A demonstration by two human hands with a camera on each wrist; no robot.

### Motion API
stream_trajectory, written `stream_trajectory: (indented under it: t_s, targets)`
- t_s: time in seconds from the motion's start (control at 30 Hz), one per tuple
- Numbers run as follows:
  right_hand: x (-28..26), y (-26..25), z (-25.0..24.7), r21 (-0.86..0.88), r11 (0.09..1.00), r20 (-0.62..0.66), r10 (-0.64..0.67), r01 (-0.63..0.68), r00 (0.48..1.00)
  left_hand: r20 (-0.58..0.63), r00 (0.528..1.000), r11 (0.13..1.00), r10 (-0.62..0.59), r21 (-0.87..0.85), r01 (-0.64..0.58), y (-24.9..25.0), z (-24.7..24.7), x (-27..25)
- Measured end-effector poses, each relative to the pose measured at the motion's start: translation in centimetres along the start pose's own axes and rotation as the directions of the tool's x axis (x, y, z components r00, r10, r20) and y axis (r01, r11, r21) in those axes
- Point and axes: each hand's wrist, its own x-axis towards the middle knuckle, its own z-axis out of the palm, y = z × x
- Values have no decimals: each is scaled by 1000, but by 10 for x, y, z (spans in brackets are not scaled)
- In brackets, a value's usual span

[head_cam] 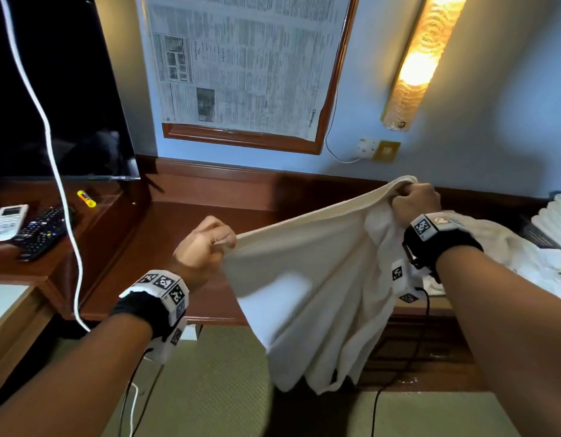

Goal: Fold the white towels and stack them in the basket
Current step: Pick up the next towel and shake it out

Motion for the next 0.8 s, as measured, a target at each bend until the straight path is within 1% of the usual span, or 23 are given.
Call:
stream_trajectory:
  t_s: [0.03, 0.07, 0.1, 0.13, 0.17, 0.2, 0.23, 0.27, 0.33, 0.37, 0.4, 0.43, 0.47, 0.53, 0.57, 0.63, 0.7, 0.73, 0.8]
  targets:
    - [-2, 2, 4, 0, 1000, 11, 15, -15, 1000, 32, 999, 998, -14, 56, 13, 1, -4, -1]
    - [-3, 3, 7, 0, 1000, 20, 25, -25, 999, 88, 993, 986, -75, 157, 61, 3, -8, -2]
    - [-3, 5, 10, -1, 999, 27, 35, -35, 999, 149, 977, 953, -154, 285, 107, 3, -14, -2]
    - [-3, 7, 13, -1, 999, 34, 44, -44, 998, 191, 952, 900, -241, 411, 145, 1, -18, -3]
    - [-3, 9, 15, 0, 999, 45, 49, -49, 998, 210, 926, 848, -313, 501, 173, -2, -21, -4]
    - [-3, 11, 18, 2, 999, 60, 47, -47, 997, 204, 913, 817, -355, 541, 197, -4, -23, -6]
    - [-3, 14, 22, 8, 999, 75, 40, -40, 996, 169, 913, 814, -372, 532, 233, -6, -23, -7]
    - [-3, 17, 27, 23, 999, 89, 31, -34, 996, 109, 921, 837, -374, 466, 285, -8, -21, -8]
    - [-3, 23, 36, 70, 997, 123, 21, -30, 992, -63, 923, 905, -380, 180, 385, -8, -14, -9]
    - [-4, 27, 41, 87, 996, 145, 16, -29, 989, -162, 904, 913, -395, 37, 406, -9, -12, -7]
    - [-5, 32, 46, 94, 995, 168, 5, -21, 986, -244, 871, 904, -426, -72, 422, -11, -10, -5]
    - [-7, 37, 52, 85, 996, 193, -17, 0, 981, -301, 835, 887, -461, -154, 435, -13, -9, -3]
    - [-10, 42, 59, 75, 997, 209, -49, 34, 977, -333, 802, 869, -495, -179, 462, -19, -8, -1]
    - [-16, 54, 73, 49, 994, 200, -103, 95, 974, -349, 757, 833, -553, -194, 519, -31, -5, -1]
    - [-20, 62, 81, 35, 995, 200, -94, 89, 975, -351, 735, 814, -580, -205, 544, -38, -3, -2]
    - [-31, 82, 96, 5, 1000, 258, -28, 27, 966, -348, 678, 760, -647, -224, 610, -47, 0, -8]
    - [-46, 106, 110, -28, 999, 297, 53, -47, 953, -330, 610, 686, -720, -209, 697, -60, 1, -19]
    - [-54, 118, 117, -34, 996, 285, 90, -83, 954, -314, 577, 646, -753, -194, 738, -68, 0, -27]
    - [-69, 142, 128, -29, 988, 213, 154, -151, 965, -286, 528, 578, -800, -127, 806, -83, -4, -44]
